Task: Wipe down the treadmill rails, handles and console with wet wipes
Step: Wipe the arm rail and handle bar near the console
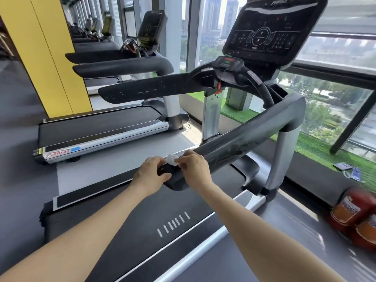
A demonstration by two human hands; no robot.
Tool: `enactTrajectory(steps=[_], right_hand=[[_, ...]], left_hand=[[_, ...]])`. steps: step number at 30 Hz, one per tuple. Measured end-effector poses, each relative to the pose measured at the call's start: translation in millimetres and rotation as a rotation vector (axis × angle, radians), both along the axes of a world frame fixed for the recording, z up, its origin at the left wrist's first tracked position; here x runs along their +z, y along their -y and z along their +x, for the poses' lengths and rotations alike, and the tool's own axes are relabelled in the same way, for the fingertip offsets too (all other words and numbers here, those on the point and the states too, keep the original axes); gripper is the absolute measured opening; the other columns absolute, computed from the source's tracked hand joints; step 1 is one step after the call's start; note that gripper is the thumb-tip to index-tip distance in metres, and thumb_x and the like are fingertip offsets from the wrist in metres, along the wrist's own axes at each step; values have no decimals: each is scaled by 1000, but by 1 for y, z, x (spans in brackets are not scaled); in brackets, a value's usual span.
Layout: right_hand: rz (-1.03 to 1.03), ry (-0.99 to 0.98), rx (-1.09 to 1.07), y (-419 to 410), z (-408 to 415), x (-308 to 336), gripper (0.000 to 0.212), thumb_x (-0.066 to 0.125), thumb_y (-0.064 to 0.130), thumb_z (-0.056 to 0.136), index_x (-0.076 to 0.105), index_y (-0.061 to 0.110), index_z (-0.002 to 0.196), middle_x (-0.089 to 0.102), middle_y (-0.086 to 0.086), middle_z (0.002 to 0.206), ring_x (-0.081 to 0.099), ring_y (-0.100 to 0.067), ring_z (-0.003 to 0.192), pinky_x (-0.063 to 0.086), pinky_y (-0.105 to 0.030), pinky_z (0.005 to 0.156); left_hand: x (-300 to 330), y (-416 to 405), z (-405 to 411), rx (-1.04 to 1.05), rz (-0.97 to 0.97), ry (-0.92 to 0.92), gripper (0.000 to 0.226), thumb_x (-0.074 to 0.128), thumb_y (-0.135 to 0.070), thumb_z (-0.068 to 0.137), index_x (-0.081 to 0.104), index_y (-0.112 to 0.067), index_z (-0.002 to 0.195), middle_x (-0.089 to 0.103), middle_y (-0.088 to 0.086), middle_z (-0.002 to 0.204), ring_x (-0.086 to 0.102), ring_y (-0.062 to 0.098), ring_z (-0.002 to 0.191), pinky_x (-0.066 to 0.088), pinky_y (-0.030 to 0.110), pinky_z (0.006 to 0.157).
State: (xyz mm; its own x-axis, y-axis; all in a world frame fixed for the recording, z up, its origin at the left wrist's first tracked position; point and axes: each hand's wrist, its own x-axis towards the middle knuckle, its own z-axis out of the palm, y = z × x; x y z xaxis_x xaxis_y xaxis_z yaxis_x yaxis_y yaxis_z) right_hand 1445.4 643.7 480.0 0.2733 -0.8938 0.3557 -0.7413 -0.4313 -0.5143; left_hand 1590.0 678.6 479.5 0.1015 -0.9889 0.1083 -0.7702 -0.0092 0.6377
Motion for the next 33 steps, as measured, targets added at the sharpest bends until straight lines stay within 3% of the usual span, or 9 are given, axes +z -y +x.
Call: enactTrajectory(steps=[3,6,9,13,17,21,25,27,33], right_hand=[[113,51,78,3,-7,9,27,54,1,90,72,11,108,63,-4,98,59,-23,92,40,-23,75],[76,199,-91,22,-30,23,30,51,0,91,70,10,111,62,-6,106,59,-24,96,42,-26,80],[85,122,-241,42,-48,20,38,45,-2,91,65,12,120,56,-5,120,55,-25,108,38,-25,80],[38,52,-134,27,-28,0,42,46,-8,87,68,12,117,55,-4,110,52,-25,104,36,-26,75],[1,72,28,-6,0,-6,30,51,2,91,69,10,113,54,-6,100,51,-24,96,33,-25,72],[90,78,235,-22,8,-2,26,56,5,89,71,10,110,52,-7,94,55,-26,83,43,-33,71],[39,139,-76,11,-14,8,34,48,-4,90,68,9,115,57,-3,102,57,-23,95,42,-25,80],[16,124,-194,22,-24,7,34,48,-6,90,69,7,113,59,-6,108,57,-25,100,43,-28,83],[-8,120,-9,-8,11,-10,24,52,17,91,68,3,101,47,-2,87,49,-24,86,27,-20,65]], left_hand=[[-4,-3,0,34,5,-44,41,72,-21,81,55,-17,118,52,-1,116,51,16,103,37,25,86],[-8,-4,1,57,-10,-88,36,75,-20,78,56,-21,109,53,-2,110,54,17,101,41,28,87],[-14,-4,-2,95,-49,-118,37,78,-17,74,60,-19,106,54,-1,106,55,17,98,41,27,83],[-17,-2,-3,132,-89,-110,39,81,-15,71,63,-16,105,55,-1,100,53,17,92,39,26,78],[-15,-1,-1,128,-96,-106,39,83,-14,68,65,-16,101,57,0,100,56,19,92,45,31,83],[-14,-2,0,114,-108,-110,32,82,-14,68,64,-16,95,58,0,98,57,19,90,42,29,76],[-14,-1,1,112,-101,-136,41,84,-15,67,65,-15,104,59,1,103,57,18,92,46,29,82],[-15,0,0,110,-101,-146,43,84,-13,66,65,-14,105,59,2,103,58,18,92,46,29,83],[-16,3,2,100,-97,-138,41,85,-13,65,65,-13,101,59,2,101,59,20,92,46,31,83]])
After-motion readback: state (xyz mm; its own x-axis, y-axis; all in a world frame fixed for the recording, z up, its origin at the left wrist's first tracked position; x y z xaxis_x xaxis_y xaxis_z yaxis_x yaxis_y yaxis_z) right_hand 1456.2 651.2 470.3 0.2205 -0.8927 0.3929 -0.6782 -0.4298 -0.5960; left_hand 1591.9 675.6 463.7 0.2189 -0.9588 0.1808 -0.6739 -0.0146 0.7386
